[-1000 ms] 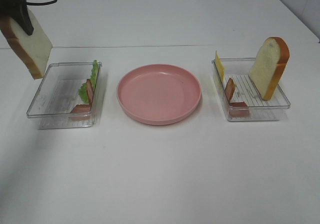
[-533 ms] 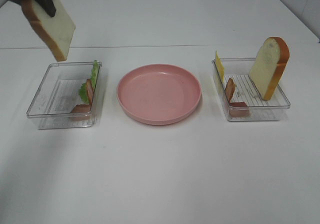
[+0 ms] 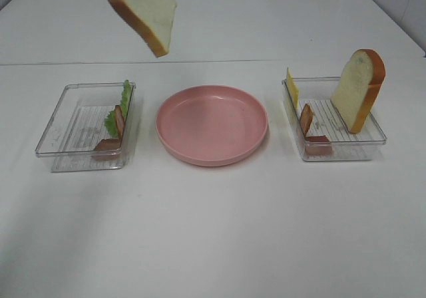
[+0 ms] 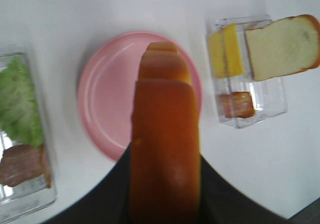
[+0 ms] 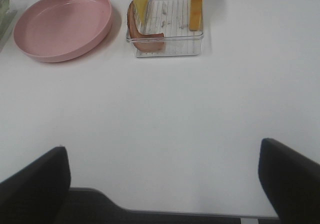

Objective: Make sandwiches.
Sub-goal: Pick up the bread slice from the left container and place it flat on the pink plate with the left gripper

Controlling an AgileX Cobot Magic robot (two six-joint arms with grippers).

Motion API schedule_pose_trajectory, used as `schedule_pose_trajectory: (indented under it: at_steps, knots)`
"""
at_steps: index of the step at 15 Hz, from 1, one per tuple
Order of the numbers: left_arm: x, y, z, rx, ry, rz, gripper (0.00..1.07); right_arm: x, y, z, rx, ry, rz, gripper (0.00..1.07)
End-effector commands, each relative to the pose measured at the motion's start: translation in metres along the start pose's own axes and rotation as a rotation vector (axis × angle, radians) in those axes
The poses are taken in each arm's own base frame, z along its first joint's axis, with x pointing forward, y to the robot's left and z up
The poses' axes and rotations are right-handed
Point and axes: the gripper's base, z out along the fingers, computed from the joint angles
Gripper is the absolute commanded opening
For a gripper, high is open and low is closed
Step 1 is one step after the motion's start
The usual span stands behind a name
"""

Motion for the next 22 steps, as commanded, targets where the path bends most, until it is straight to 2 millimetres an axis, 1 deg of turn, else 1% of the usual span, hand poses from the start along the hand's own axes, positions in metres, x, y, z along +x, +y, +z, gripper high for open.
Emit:
schedule_pose_trajectory:
  at_steps: [1, 2, 3, 4, 5, 6, 8, 9, 10, 11, 14, 15, 16, 19, 20, 22]
  knots:
    - [0.001, -0.021, 0.005, 0.082, -0.039, 0.019, 0.0, 0.003, 0.0, -0.002, 0.009, -0.018, 0.009, 0.98]
    - [0.003, -0.029, 0.014, 0.108, -0.039, 0.02, 0.0, 0.003, 0.0, -0.002, 0.009, -0.018, 0.009, 0.98]
    - [0.008, -0.039, 0.032, 0.16, -0.013, 0.005, 0.0, 0.003, 0.0, -0.002, 0.009, -0.018, 0.009, 0.98]
    - [0.012, -0.046, 0.047, 0.203, 0.014, -0.012, 0.0, 0.003, 0.0, -0.002, 0.009, -0.018, 0.009, 0.98]
    - [0.014, -0.048, 0.055, 0.219, 0.025, -0.011, 0.0, 0.003, 0.0, -0.002, 0.009, -0.018, 0.009, 0.98]
    - [0.02, -0.059, 0.077, 0.282, 0.048, 0.001, 0.0, 0.003, 0.0, -0.002, 0.009, -0.018, 0.009, 0.98]
    - [0.027, -0.069, 0.104, 0.328, 0.053, -0.008, 0.0, 0.003, 0.0, -0.002, 0.009, -0.018, 0.009, 0.98]
    - [0.029, -0.07, 0.111, 0.329, 0.053, -0.013, 0.0, 0.003, 0.0, -0.002, 0.009, -0.018, 0.009, 0.98]
    - [0.03, -0.068, 0.122, 0.319, 0.055, -0.018, 0.0, 0.003, 0.0, -0.002, 0.009, -0.018, 0.009, 0.98]
    - [0.032, -0.061, 0.134, 0.294, 0.071, -0.024, 0.0, 0.003, 0.0, -0.002, 0.009, -0.018, 0.009, 0.98]
    - [0.028, -0.03, 0.136, 0.122, 0.114, -0.069, 0.0, 0.003, 0.0, -0.002, 0.009, -0.018, 0.009, 0.98]
    - [0.027, -0.026, 0.135, 0.11, 0.128, -0.081, 0.0, 0.003, 0.0, -0.002, 0.009, -0.018, 0.009, 0.98]
    - [0.024, -0.014, 0.133, 0.099, 0.148, -0.082, 0.0, 0.003, 0.0, -0.002, 0.009, -0.018, 0.009, 0.98]
    - [0.021, -0.009, 0.131, 0.105, 0.147, -0.096, 0.0, 0.003, 0.0, -0.002, 0.009, -0.018, 0.009, 0.98]
    - [0.023, -0.008, 0.134, 0.114, 0.156, -0.109, 0.0, 0.003, 0.0, -0.002, 0.009, -0.018, 0.009, 0.98]
    - [0.034, 0.005, 0.149, 0.135, 0.177, -0.166, 0.0, 0.003, 0.0, -0.002, 0.009, -0.018, 0.009, 0.98]
